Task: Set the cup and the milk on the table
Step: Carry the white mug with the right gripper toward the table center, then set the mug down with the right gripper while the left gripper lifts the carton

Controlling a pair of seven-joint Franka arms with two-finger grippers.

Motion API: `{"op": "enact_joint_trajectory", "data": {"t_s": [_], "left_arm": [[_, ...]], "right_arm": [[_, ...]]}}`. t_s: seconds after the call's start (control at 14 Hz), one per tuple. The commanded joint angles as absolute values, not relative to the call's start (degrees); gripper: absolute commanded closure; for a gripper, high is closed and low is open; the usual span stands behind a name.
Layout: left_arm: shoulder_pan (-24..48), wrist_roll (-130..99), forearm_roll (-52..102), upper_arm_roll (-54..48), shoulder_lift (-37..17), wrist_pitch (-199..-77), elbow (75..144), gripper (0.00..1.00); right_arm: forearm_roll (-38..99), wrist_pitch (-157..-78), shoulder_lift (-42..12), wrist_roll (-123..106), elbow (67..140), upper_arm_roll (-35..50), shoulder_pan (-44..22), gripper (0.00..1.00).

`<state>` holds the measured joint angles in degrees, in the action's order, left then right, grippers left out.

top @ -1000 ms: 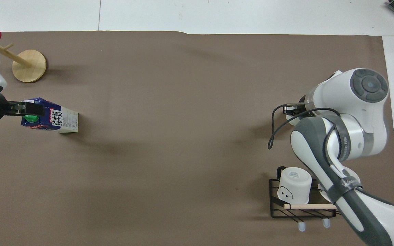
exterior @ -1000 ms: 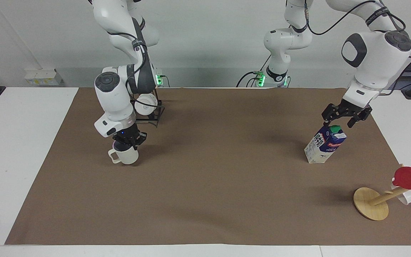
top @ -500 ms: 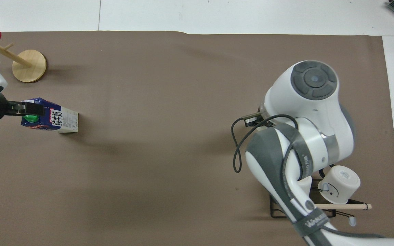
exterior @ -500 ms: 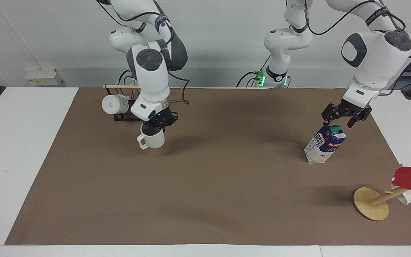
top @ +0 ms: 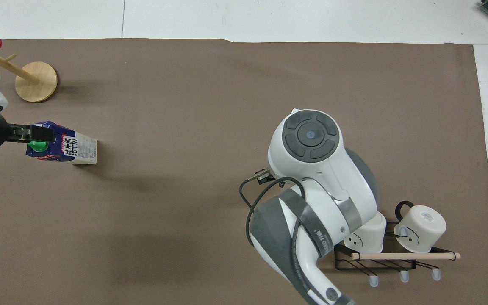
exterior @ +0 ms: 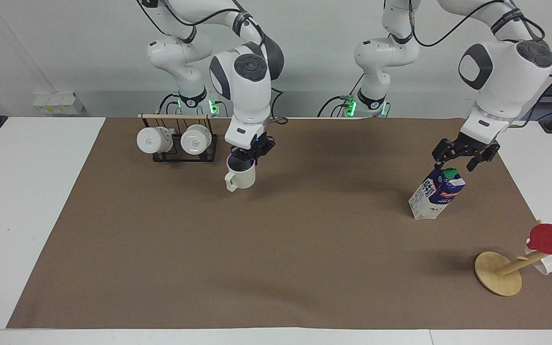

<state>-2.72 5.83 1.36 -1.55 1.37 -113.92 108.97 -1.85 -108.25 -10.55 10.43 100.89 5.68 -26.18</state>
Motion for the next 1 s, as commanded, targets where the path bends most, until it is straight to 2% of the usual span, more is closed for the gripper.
{"op": "enact_joint_trajectory", "data": {"t_s": [0.0,0.21,0.5,0.71,0.93], "left_arm": [[-2.55,5.54,0.97,-1.5,1.76,-112.85,108.28,0.0],[-2.55,6.24,0.97,-1.58,1.76,-113.29,108.54,0.0],[-2.55,6.24,0.97,-1.58,1.41,-114.69,108.89,0.0],[-2.81,6.24,0.97,-1.5,-0.35,-116.8,109.07,0.0],[-3.16,6.24,0.97,-1.58,-1.84,-118.12,109.16,0.0]], "right_arm": [[-1.23,-109.94,-12.12,10.36,100.02,5.71,-29.17,1.0],[0.69,-112.31,-12.83,14.56,100.02,5.71,-33.38,1.0],[5.89,-120.39,-17.83,16.18,100.2,5.71,-37.7,1.0],[2.64,-121.29,-19.42,10.99,100.81,5.71,-38.58,1.0],[0.8,-120.85,-18.46,8.01,103.44,5.71,-38.67,1.0]]}}
